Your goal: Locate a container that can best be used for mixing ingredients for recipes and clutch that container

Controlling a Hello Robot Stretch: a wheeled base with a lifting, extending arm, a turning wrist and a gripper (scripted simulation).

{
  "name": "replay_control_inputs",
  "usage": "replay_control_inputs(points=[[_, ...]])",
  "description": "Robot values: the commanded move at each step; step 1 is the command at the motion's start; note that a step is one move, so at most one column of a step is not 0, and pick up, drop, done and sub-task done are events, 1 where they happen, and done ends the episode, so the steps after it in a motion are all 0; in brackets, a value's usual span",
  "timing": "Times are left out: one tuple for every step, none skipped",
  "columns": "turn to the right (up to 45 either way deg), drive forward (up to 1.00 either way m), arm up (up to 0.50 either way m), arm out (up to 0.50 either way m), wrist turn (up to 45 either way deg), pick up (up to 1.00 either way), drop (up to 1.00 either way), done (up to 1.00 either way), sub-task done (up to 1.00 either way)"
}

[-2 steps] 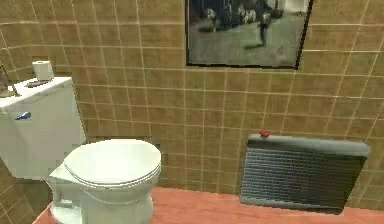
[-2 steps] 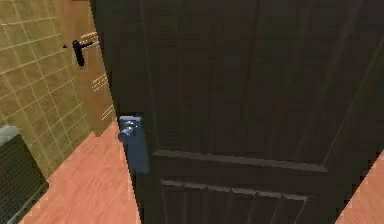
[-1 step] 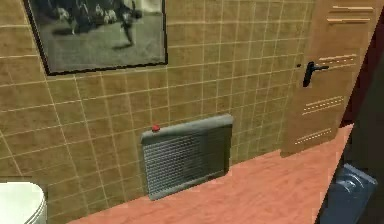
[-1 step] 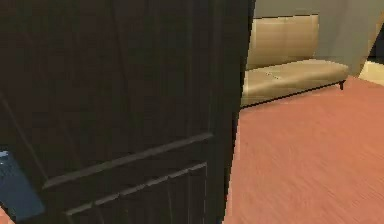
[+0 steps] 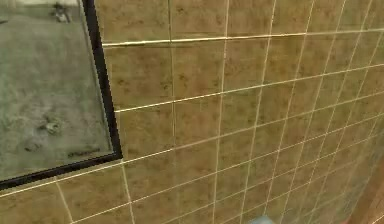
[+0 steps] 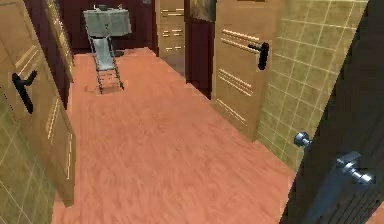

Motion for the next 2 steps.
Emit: replay_control_inputs(points=[[45.0,0.00,0.00,0.00,0.0,0.00,0.00,0.00,0.00],[18.0,0.00,0.00,0.00,0.0,0.00,0.00,0.00,0.00]])
